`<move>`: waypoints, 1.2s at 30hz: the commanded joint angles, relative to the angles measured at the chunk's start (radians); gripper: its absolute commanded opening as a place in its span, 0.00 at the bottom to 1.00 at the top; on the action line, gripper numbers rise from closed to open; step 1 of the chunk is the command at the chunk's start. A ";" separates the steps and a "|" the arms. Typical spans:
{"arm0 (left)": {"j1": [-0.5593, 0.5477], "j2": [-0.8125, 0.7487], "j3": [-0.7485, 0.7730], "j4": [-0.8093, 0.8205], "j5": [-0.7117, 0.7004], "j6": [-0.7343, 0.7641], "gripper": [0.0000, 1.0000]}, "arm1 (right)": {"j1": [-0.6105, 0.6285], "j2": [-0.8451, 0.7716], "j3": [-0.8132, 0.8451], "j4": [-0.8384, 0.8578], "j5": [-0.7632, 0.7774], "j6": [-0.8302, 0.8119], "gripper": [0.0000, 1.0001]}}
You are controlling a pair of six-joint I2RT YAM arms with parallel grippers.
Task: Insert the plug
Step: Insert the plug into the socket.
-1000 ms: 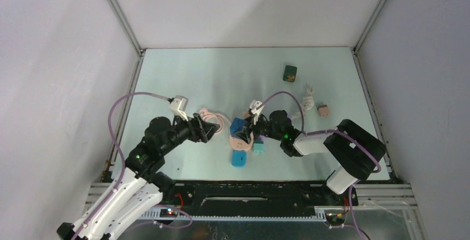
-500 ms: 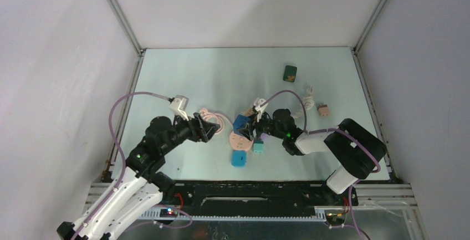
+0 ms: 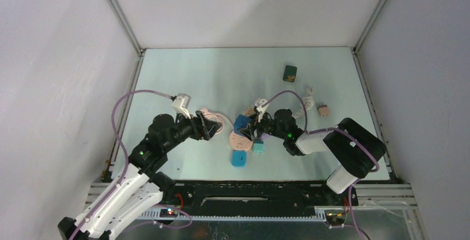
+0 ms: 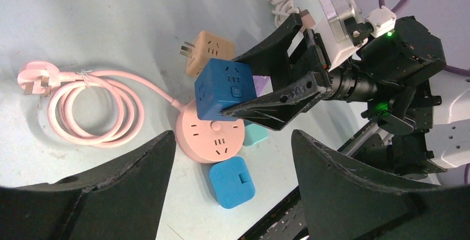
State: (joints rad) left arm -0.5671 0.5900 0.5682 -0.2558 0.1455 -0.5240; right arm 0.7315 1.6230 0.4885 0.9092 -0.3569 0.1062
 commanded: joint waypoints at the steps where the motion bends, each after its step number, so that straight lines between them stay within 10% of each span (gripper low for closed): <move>1: 0.005 0.016 -0.018 0.044 0.017 -0.014 0.80 | -0.012 0.036 -0.027 0.022 -0.025 -0.014 0.00; 36: 0.003 0.064 -0.014 0.076 0.018 -0.047 0.80 | -0.035 -0.024 0.058 -0.278 -0.078 -0.087 0.00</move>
State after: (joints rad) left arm -0.5671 0.6601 0.5682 -0.2035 0.1604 -0.5598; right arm 0.6895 1.5707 0.4961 0.7868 -0.4419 0.0624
